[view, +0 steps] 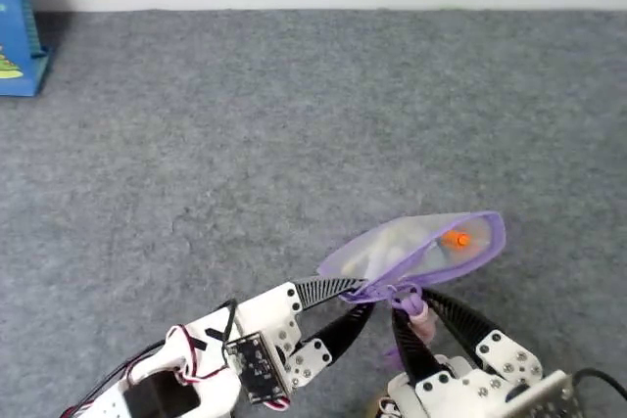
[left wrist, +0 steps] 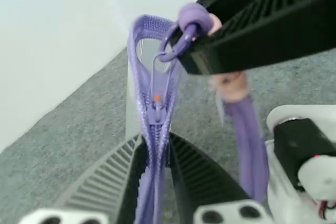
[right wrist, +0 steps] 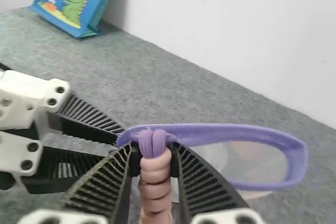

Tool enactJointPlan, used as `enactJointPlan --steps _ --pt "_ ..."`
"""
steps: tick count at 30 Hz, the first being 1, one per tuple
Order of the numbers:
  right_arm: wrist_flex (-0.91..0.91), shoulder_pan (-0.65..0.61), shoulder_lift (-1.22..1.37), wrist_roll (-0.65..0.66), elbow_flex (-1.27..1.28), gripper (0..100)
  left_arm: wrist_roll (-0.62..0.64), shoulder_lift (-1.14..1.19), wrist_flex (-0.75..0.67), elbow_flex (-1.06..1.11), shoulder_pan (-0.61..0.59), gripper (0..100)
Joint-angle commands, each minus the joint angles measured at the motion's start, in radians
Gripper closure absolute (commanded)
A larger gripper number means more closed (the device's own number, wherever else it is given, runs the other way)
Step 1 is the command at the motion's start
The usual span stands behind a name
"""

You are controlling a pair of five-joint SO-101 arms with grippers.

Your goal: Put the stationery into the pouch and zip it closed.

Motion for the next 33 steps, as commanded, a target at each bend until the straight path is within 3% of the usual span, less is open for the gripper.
enactJointPlan --steps 1,15,33 --pt "-0.054 0.062 0.021 0.011 -0.051 99.1 -0.008 -0.008 0.091 -0.068 -0.037 99" --pt "-0.189 0.282 0.188 -0.005 -0.054 99.1 -0.008 -0.008 0.284 -0.176 -0.041 99" --pt "-0.498 0.753 0.188 0.132 0.216 99.1 -0.009 -0.008 0.284 -0.176 -0.091 99"
